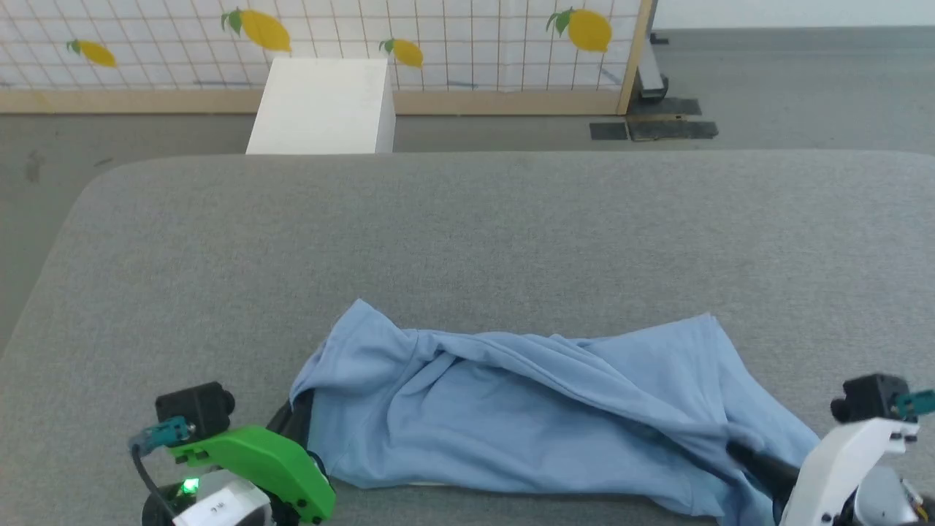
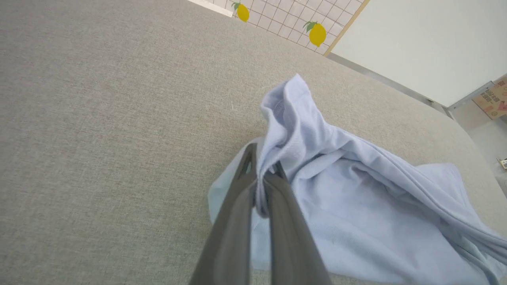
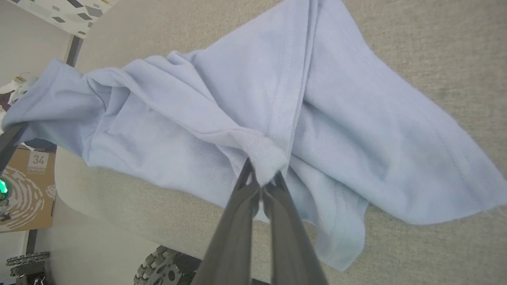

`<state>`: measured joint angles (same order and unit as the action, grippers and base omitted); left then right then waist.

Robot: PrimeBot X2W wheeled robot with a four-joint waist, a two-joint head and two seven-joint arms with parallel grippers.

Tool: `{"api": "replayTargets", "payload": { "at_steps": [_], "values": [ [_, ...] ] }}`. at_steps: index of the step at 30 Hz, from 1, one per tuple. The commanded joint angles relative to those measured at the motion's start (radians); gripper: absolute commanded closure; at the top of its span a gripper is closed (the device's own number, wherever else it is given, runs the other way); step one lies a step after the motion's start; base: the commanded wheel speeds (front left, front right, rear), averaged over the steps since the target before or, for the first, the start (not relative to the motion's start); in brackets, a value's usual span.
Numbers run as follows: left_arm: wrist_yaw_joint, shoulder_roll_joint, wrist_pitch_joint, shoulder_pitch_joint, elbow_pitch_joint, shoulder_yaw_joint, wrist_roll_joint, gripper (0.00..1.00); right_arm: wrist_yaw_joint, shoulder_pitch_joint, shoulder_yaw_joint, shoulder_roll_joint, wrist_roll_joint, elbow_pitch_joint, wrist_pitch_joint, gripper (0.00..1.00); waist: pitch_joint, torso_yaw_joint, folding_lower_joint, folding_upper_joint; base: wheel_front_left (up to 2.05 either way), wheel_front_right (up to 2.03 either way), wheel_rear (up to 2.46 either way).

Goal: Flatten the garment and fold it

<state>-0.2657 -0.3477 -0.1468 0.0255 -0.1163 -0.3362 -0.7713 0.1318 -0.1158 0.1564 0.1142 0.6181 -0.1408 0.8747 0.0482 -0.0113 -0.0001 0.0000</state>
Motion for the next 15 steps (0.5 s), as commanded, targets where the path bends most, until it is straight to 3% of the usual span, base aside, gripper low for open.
{"api": "replayTargets", "payload": {
  "at_steps": [1, 3, 9, 15],
  "values": [
    [0.005, -0.002, 0.009, 0.002, -0.001, 0.010, -0.004, 1.00, -0.001, 0.033, -0.003, 0.010, 0.012, -0.013, -0.010, 1.00, -0.016, -0.013, 0.0001, 0.0000, 0.00, 0.00, 0.00],
    [0.034, -0.009, 0.022, -0.064, -0.023, 0.040, -0.022, 1.00, -0.001, 0.121, -0.010, 0.047, 0.076, -0.031, -0.005, 1.00, -0.034, -0.019, 0.0001, 0.0000, 0.00, 0.00, 0.00],
    [0.087, -0.065, -0.030, -0.279, -0.062, 0.052, -0.002, 1.00, -0.001, 0.308, 0.002, 0.163, 0.133, -0.052, 0.034, 1.00, -0.051, -0.017, 0.0001, 0.0000, 0.00, 0.00, 0.00],
    [0.126, -0.108, -0.085, -0.534, -0.050, 0.052, 0.040, 1.00, -0.001, 0.476, 0.044, 0.238, 0.166, -0.073, 0.097, 1.00, -0.056, -0.009, 0.0001, 0.0000, 0.00, 0.00, 0.00]
  ]
}}
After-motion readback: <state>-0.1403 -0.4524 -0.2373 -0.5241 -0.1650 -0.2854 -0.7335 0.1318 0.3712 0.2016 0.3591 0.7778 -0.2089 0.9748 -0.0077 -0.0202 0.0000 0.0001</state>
